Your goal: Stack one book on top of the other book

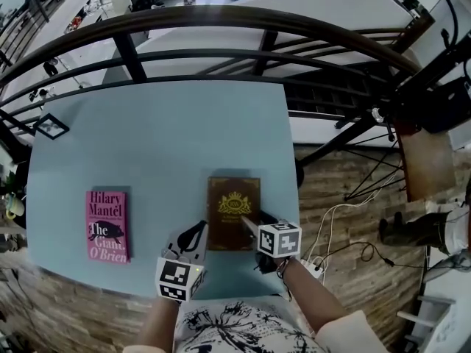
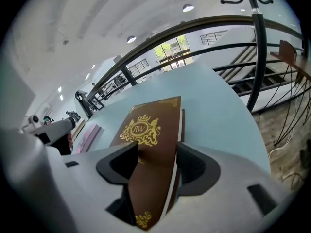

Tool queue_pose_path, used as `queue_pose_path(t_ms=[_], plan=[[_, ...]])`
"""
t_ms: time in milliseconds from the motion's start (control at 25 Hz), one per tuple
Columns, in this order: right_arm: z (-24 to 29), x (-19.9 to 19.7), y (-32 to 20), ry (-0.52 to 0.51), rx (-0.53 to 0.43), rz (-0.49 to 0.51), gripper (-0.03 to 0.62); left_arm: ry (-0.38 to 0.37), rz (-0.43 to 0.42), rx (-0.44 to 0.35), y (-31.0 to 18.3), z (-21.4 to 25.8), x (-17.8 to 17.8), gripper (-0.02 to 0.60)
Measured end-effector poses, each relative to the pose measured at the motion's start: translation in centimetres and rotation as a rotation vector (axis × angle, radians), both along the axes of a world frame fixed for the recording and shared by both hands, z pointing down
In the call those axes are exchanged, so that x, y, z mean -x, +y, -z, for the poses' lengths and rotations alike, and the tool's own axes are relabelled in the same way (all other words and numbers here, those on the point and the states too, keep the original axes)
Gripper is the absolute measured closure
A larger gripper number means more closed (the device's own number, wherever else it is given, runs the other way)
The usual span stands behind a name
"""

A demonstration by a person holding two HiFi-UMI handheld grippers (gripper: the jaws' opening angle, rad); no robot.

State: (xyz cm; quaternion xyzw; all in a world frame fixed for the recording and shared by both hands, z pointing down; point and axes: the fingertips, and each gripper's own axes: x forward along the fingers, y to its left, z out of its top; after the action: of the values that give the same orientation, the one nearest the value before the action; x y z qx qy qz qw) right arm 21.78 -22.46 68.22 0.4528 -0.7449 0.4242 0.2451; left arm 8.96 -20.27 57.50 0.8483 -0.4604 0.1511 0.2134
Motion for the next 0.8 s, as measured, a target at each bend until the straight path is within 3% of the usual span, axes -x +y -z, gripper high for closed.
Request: queue_pose_path(t_ms=[120,280,400,440,520,800], plan=[[-0.1,0.0,0.0,-0.005,-0.009,-0.01,0.364,0.001,-0.008,0.041,-0.1,-1.3,0.1,0.569],[-0.1,0.0,0.2,0.001,-0.029,0.005,0.361,0.032,-0.015,0.2,0.0,-3.4,-0.6,0.569],[0.0,0.0,0.1,-0.006,-0.035,0.008,0.359,0.006,-0.022,0.238,-0.2,-4.7,-0.7,0.568],[0.0,0.0,0.1,-0.008,-0.037,0.01,0.359,-0.008,-0.028,0.247,-0.2,-5.1,-0.7,0.557],[0.0,0.1,0.1,-0.005,-0.045,0.016,0.359,-0.012,-0.043,0.279,-0.3,-6.0,-1.0,0.425],[0.1,0.2,0.1,-0.006,-0.086,0.022,0.356,-0.004,-0.1,0.453,0.4,-9.3,-2.4,0.377]])
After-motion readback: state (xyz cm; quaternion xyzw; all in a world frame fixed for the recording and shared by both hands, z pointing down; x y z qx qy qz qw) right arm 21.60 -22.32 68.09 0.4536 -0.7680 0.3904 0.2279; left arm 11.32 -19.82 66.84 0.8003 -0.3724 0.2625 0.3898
